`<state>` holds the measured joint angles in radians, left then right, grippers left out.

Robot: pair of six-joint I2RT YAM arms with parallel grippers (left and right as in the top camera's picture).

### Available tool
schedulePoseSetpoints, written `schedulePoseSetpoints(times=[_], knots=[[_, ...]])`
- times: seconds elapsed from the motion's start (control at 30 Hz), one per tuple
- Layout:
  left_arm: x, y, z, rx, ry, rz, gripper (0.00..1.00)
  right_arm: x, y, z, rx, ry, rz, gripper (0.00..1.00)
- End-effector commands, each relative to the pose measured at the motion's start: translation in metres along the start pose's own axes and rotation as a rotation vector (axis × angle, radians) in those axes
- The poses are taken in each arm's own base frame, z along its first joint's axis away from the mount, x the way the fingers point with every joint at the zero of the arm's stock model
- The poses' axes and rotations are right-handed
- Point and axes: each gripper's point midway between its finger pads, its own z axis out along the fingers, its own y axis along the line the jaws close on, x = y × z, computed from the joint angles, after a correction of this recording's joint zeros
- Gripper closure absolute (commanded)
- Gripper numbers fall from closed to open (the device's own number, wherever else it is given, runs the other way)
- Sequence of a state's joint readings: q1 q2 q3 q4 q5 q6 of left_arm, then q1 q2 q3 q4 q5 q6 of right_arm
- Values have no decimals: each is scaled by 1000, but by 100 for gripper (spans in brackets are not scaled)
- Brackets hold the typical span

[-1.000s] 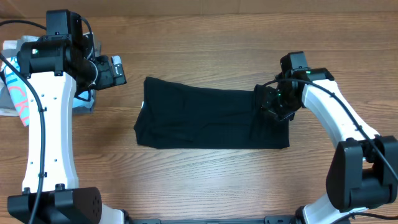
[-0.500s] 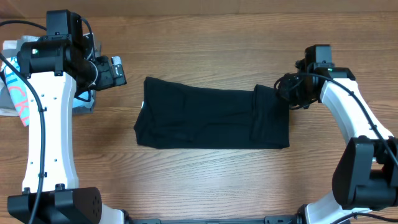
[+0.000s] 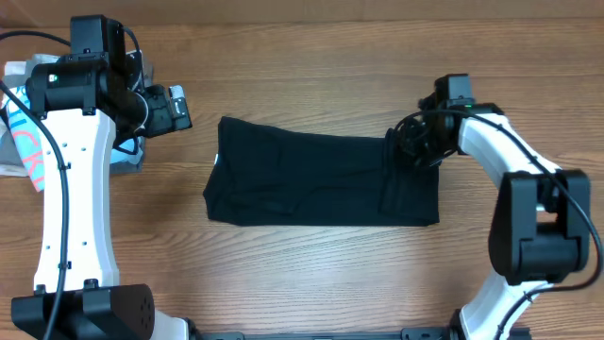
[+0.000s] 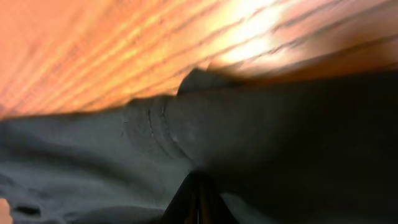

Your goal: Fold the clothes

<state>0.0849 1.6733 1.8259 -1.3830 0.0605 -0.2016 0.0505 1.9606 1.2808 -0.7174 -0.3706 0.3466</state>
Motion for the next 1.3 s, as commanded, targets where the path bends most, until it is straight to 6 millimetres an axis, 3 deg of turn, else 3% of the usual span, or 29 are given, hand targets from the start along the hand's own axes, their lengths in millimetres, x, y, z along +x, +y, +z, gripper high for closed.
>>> schedulePoseSetpoints(times=[0.0, 0.17, 0.3, 0.43, 0.6, 0.73, 0.8, 0.93, 1.27], knots=[[-1, -5, -2, 15, -6, 30, 0, 17, 8, 19, -25, 73, -19, 96], [-1, -5, -2, 15, -6, 30, 0, 40, 11, 37, 0, 157, -30, 96], [-1, -5, -2, 15, -6, 30, 0, 45, 15, 27, 6, 169, -13, 96], [-1, -5, -2, 15, -7, 30, 0, 33, 28, -11, -14, 121, -32, 96], [-1, -5, -2, 15, -7, 30, 0, -5, 45, -80, -78, -62, -94, 96], [-1, -5, -2, 15, -7, 30, 0, -28, 25, -104, -83, -139, -45, 96], [-1, -5, -2, 15, -7, 30, 0, -29, 13, -103, -101, -125, -39, 96], [-2, -5, -2, 16, -11, 30, 0, -22, 11, -91, -233, -66, -92, 96], [-3, -5, -2, 16, -14, 30, 0, -14, 13, -37, -393, -3, -108, 96]])
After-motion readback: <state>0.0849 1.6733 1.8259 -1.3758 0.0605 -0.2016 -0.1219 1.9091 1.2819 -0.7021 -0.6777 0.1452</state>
